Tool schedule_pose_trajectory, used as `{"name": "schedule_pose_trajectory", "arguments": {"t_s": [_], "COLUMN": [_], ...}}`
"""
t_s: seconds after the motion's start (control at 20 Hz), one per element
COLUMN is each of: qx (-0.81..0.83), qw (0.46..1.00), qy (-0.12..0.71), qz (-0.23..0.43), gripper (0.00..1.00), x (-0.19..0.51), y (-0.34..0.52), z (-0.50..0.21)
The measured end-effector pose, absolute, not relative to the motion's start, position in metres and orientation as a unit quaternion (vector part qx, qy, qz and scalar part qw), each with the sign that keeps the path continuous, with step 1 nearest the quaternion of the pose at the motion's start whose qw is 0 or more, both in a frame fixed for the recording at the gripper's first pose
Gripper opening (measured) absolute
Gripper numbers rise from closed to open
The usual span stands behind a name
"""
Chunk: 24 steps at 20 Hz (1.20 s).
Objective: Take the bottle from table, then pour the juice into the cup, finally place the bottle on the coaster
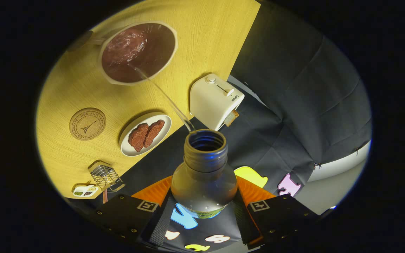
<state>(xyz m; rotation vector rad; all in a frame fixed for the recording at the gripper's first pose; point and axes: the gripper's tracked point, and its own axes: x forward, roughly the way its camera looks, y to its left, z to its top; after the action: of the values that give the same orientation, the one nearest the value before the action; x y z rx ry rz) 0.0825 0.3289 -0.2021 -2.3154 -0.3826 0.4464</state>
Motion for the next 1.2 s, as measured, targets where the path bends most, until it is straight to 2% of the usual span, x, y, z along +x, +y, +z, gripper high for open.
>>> {"name": "schedule_pose_trajectory", "arguments": {"t_s": [1.2], "qx": [-0.896], "qw": [0.369], "qy": [-0.149], "qz": [0.197], "gripper": [0.79], "x": [0.076], "y": [0.338], "z": [-0.215]}}
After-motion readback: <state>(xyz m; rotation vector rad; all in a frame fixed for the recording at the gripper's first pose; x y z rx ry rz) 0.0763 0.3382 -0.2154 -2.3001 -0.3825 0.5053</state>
